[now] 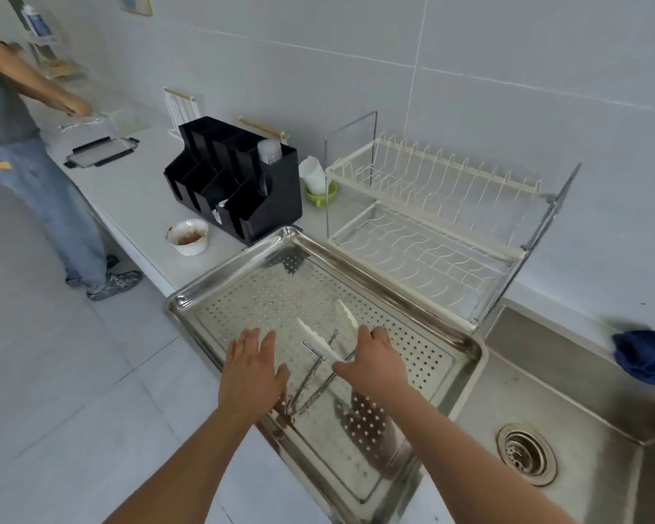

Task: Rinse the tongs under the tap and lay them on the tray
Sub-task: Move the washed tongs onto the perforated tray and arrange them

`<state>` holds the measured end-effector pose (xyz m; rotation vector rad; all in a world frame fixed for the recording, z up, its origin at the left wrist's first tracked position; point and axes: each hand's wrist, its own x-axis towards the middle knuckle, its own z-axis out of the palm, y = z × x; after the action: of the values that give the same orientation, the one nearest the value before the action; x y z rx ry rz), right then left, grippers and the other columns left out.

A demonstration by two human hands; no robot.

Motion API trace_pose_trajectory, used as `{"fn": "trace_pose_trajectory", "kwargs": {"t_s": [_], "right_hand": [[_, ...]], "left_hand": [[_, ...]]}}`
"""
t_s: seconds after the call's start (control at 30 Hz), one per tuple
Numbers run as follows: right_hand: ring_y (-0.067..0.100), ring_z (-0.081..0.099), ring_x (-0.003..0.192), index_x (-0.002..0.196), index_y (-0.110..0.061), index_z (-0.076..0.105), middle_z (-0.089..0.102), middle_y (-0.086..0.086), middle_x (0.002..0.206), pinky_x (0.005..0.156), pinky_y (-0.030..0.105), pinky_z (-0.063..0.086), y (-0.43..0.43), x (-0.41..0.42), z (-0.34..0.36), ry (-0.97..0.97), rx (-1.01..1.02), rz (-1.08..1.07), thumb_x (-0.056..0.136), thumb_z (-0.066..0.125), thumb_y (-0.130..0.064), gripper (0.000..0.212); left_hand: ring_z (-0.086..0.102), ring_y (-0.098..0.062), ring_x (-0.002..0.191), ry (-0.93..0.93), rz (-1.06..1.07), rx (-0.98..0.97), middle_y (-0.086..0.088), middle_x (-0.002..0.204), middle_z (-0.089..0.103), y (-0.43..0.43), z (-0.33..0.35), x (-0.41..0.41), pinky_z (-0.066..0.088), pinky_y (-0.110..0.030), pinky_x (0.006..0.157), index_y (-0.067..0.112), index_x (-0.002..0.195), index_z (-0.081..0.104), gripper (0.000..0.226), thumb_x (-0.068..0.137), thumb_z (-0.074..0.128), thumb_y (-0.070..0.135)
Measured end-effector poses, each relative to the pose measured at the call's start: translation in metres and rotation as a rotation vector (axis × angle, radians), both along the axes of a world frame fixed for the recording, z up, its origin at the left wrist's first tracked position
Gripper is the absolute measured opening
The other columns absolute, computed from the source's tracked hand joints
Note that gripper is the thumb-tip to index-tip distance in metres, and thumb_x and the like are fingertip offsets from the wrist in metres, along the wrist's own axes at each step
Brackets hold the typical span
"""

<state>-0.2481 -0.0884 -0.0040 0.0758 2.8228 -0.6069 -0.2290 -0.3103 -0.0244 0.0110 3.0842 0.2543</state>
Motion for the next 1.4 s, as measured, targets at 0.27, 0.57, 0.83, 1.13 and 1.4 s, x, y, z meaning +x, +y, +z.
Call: {"fn": "trace_pose_trajectory", "kwargs": {"t_s": [0.27,0.57,0.83,1.13,1.4], "right_hand": [[0.029,0.058,0.115,0.142,-0.010,0.040,0.045,0.011,0.136,0.082,0.037,0.054,-0.084,-0.060,-0.027,-0.036,0.013,-0.109,0.085,0.058,-0.068,0.084],[0.030,0.044,0.132,0.148,-0.010,0.034,0.041,0.010,0.144,0.107,0.043,0.047,-0.160,-0.086,-0.041,-0.108,-0.064,-0.444,0.087,0.059,-0.064,0.086],[0.016,0.065,0.104,0.136,-0.019,0.058,0.067,0.001,0.123,0.083,0.023,0.050,-0.158,-0.065,-0.037,-0.057,-0.185,-0.593,0.094,0.062,-0.036,0.045],[0.017,0.056,0.083,0.123,-0.021,0.057,0.056,0.001,0.117,0.069,0.028,0.047,-0.107,-0.004,-0.059,-0.069,-0.062,-0.750,0.088,0.068,-0.055,0.050],[0.028,0.066,0.099,0.128,-0.023,0.043,0.053,0.003,0.123,0.074,0.035,0.054,-0.114,-0.007,-0.068,-0.091,-0.046,-0.697,0.087,0.067,-0.054,0.056]], "left_hand": [[0.062,-0.023,0.111,-0.186,0.067,0.379,-0.006,0.126,0.066,-0.024,-0.020,-0.083,0.046,-0.035,0.093,0.016,0.135,0.057,0.054,0.102,0.037,0.054],[0.062,-0.012,0.075,-0.308,-0.017,0.386,0.006,0.088,0.071,-0.056,-0.036,-0.158,0.045,-0.028,0.063,0.019,0.098,0.070,0.037,0.095,0.054,0.052],[0.058,-0.007,0.062,-0.304,-0.138,0.341,0.008,0.073,0.063,-0.070,-0.036,-0.190,0.038,-0.024,0.050,0.019,0.081,0.061,0.014,0.093,0.060,0.027],[0.062,-0.012,0.069,-0.220,-0.241,0.267,0.002,0.090,0.062,-0.077,-0.039,-0.186,0.044,-0.026,0.054,0.017,0.106,0.058,0.020,0.094,0.060,0.033],[0.061,-0.011,0.069,-0.199,-0.266,0.210,0.003,0.087,0.065,-0.086,-0.039,-0.199,0.043,-0.025,0.053,0.016,0.115,0.059,0.022,0.093,0.060,0.019]]}}
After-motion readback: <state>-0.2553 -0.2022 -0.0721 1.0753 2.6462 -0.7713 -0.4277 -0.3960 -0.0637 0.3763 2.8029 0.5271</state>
